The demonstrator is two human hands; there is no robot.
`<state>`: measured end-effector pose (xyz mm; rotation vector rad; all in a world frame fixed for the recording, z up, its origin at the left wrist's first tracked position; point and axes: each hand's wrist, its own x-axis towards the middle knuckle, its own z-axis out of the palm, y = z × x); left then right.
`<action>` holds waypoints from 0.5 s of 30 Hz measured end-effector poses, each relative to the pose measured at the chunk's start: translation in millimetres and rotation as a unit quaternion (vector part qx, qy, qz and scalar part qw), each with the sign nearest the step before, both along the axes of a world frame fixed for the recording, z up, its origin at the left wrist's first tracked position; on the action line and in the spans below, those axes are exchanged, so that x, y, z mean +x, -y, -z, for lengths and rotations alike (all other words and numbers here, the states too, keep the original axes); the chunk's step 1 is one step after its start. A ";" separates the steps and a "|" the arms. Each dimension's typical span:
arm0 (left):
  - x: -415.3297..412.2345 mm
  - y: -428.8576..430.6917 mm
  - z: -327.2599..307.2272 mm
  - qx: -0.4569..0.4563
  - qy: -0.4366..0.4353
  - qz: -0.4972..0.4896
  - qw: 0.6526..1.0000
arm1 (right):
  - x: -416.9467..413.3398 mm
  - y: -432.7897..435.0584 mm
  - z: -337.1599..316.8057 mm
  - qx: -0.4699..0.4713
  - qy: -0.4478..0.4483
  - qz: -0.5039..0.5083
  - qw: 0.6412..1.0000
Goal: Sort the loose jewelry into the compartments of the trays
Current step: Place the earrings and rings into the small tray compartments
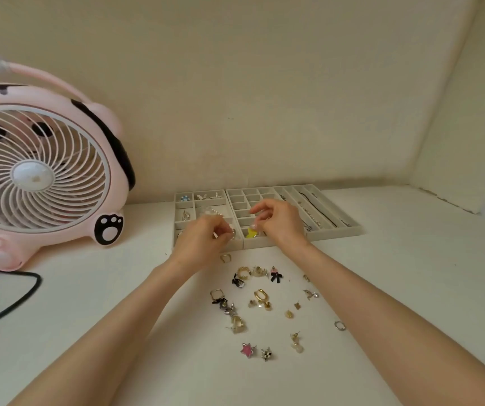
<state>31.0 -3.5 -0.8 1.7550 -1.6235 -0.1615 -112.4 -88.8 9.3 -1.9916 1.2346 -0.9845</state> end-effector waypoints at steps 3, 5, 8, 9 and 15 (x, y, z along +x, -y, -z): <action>-1.4 -1.2 -1.5 0.001 0.001 0.009 1.000 | 5.7 2.6 7.3 -0.004 -0.025 0.007 1.000; -3.0 -2.5 -2.3 0.003 0.009 0.016 1.000 | 6.4 1.6 8.8 -0.007 -0.054 0.011 0.998; -4.8 -4.5 -4.2 0.004 0.013 0.022 1.000 | 1.1 0.0 5.6 -0.011 -0.057 0.013 0.998; -5.6 -5.2 -5.6 0.006 0.014 0.027 1.000 | -2.8 -0.6 3.6 -0.013 -0.051 0.011 0.999; -14.4 -10.4 -8.1 0.055 0.027 0.096 0.993 | -43.5 -13.6 -8.9 -0.019 -0.109 -0.034 0.993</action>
